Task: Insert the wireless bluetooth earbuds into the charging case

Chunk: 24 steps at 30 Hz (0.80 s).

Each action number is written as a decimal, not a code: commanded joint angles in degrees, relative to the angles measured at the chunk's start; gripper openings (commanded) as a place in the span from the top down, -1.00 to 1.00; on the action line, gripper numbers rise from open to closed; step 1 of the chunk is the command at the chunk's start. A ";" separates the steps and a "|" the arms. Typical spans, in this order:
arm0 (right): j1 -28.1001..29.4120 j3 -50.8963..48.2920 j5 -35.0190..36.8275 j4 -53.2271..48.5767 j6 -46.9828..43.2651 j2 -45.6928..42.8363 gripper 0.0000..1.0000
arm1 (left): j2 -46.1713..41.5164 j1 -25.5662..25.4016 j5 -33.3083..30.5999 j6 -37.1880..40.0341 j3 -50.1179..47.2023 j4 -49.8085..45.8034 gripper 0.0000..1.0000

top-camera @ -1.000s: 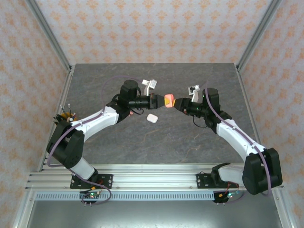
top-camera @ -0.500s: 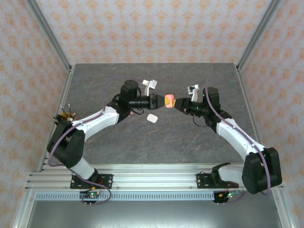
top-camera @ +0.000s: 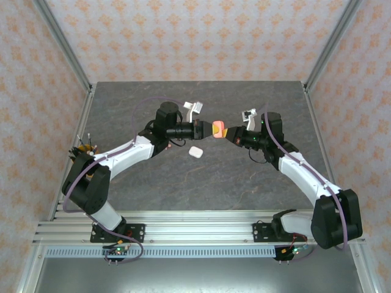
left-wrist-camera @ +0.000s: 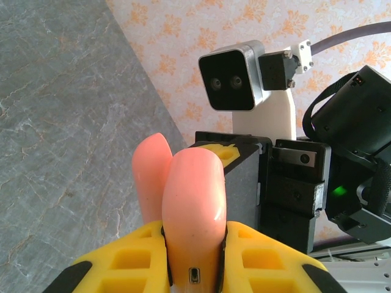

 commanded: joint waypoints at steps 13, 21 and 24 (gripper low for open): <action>0.16 4.54 3.53 -2.77 -2.52 -0.64 1.00 | 0.81 -1.02 -2.71 2.68 2.39 -3.80 0.23; 0.08 6.30 5.80 -7.55 -5.82 0.03 1.00 | -1.37 0.30 -5.07 5.35 3.44 -8.65 -0.60; 0.15 7.74 6.50 -10.47 -8.30 0.83 1.00 | -2.90 1.48 -5.57 9.20 5.49 -15.24 -0.70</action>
